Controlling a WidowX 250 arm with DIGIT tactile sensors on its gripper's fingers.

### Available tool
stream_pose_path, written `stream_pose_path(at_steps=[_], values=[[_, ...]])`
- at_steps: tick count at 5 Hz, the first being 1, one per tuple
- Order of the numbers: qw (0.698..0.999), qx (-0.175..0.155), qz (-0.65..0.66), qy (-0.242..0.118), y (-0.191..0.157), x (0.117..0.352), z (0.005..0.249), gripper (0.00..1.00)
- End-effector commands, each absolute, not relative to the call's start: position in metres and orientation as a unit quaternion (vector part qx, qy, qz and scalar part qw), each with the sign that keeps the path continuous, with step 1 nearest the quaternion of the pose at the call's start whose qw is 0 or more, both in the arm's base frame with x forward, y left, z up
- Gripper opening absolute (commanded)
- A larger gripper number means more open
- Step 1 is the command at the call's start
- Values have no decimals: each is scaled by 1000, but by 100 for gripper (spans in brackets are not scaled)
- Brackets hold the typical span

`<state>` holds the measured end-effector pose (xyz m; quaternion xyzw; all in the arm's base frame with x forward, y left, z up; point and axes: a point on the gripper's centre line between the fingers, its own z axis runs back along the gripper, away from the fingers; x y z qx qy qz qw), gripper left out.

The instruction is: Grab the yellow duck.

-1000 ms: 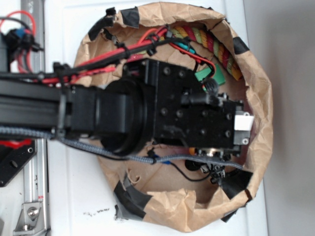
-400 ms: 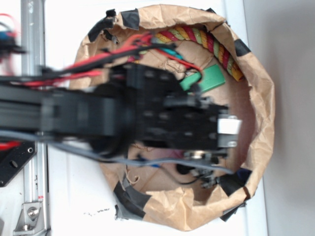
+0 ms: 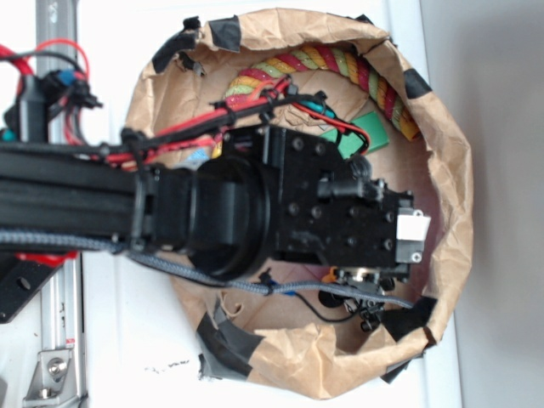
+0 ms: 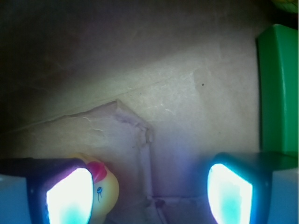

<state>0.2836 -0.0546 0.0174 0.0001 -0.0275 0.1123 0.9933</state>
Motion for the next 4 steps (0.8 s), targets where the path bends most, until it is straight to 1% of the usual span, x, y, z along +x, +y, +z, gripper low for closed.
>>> stream_pose_path(at_steps=[1,2,3,4], values=[[998,-62,16,24,-84,256,6,100],[998,-64,-11,24,-96,247,10,100],[999,-50,-9,13,-96,247,13,100],[999,-48,-3,12,-90,250,14,100]])
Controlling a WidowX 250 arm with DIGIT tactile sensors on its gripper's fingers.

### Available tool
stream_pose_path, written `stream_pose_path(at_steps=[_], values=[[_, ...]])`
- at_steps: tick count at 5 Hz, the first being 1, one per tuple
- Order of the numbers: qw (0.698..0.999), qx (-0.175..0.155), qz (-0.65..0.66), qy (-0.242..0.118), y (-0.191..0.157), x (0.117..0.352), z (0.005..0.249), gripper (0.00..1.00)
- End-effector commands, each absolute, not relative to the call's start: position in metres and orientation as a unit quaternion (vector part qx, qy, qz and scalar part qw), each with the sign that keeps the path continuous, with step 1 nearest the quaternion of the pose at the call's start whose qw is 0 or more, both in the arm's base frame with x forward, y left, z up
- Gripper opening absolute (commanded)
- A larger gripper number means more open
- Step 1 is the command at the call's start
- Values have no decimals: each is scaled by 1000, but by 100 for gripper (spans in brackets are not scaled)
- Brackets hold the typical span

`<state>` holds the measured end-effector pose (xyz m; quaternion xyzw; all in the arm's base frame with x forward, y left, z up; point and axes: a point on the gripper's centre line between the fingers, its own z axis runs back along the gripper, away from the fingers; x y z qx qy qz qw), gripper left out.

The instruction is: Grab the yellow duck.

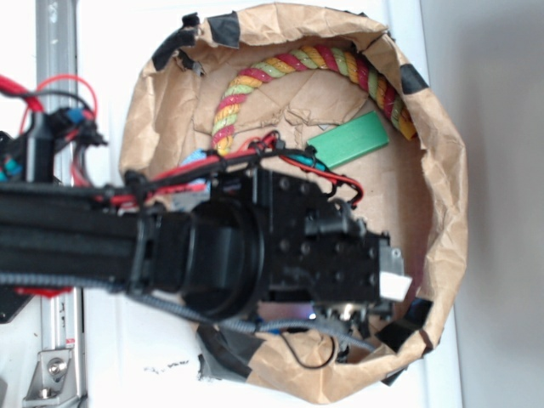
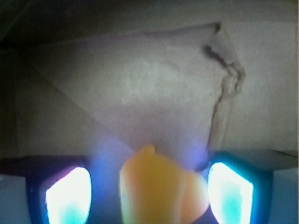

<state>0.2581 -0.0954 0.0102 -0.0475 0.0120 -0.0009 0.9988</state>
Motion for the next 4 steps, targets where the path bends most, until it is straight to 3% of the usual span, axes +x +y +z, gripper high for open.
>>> stream_pose_path(at_steps=[1,2,4], values=[[998,-55,7,12,-85,248,19,100],[998,-61,23,7,-82,248,19,0],[995,-64,60,-49,-58,261,42,0]])
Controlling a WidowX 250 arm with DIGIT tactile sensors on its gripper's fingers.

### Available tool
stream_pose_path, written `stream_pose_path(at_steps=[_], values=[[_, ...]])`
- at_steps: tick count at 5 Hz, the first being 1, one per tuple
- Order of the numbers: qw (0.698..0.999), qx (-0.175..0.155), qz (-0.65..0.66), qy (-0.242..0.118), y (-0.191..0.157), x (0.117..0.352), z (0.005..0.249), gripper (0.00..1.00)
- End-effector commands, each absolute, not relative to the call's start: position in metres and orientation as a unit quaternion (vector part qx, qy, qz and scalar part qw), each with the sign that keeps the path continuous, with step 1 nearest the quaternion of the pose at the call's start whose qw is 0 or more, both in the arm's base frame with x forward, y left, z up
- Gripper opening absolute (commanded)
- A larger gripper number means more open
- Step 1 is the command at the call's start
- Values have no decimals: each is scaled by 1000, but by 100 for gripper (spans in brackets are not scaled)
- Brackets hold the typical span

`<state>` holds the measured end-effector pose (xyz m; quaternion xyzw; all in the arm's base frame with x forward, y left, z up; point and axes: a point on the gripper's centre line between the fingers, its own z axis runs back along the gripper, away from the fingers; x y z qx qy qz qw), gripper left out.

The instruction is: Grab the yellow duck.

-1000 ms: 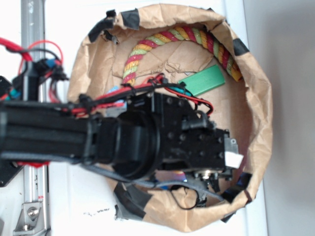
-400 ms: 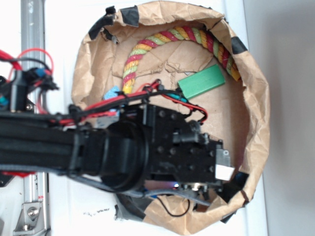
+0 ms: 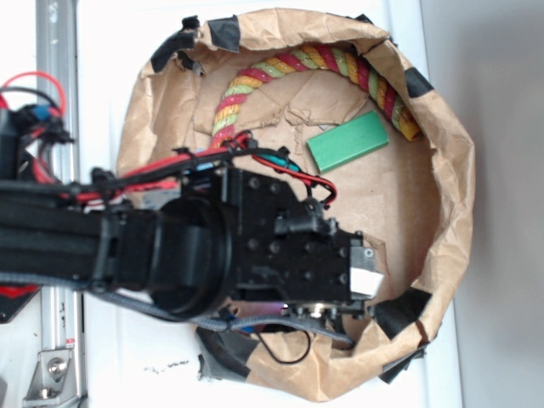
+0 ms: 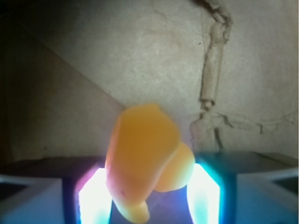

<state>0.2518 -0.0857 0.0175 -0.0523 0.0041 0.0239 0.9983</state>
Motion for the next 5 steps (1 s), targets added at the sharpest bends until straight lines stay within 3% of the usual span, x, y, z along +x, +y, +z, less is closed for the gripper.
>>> stream_pose_path(at_steps=[1,2,3,5], values=[[993,-65,75,-68,-49,267,56,0],[986,-67,106,-107,-29,264,86,0],[982,-55,139,-116,-10,264,109,0],[977,14,203,-57,8,255,144,0]])
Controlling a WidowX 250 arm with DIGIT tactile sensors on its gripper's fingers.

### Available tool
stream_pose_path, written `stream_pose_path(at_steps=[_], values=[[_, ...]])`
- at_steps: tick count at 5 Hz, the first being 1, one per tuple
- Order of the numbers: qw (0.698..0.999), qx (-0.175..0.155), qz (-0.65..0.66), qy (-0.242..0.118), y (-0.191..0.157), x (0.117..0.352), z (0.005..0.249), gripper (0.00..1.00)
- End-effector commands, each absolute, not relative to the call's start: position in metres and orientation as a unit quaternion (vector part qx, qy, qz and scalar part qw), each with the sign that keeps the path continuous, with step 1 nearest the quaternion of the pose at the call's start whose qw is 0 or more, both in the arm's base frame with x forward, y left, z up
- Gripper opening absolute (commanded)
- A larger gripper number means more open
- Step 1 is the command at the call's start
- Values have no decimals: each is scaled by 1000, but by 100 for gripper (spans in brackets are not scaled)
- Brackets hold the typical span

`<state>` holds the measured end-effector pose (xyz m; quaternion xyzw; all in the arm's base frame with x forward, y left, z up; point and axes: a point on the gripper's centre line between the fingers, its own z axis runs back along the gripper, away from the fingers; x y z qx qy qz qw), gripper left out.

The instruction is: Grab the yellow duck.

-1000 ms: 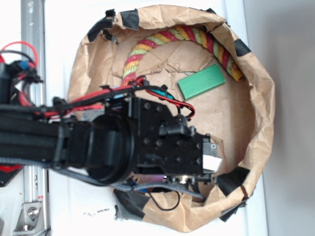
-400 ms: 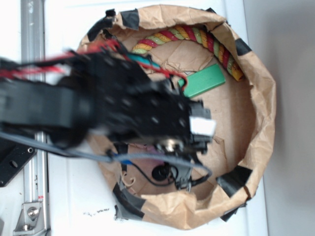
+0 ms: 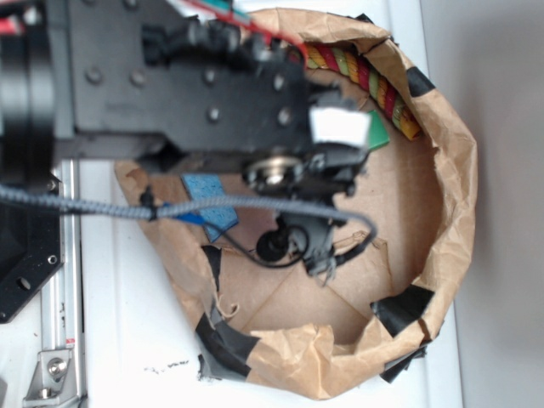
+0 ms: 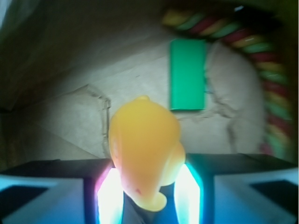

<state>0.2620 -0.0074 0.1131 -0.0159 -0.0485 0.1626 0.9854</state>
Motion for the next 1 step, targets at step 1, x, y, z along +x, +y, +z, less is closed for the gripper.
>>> stream_pose_path(at_steps=[1], values=[[976,25,212,-47,11,259,144,0]])
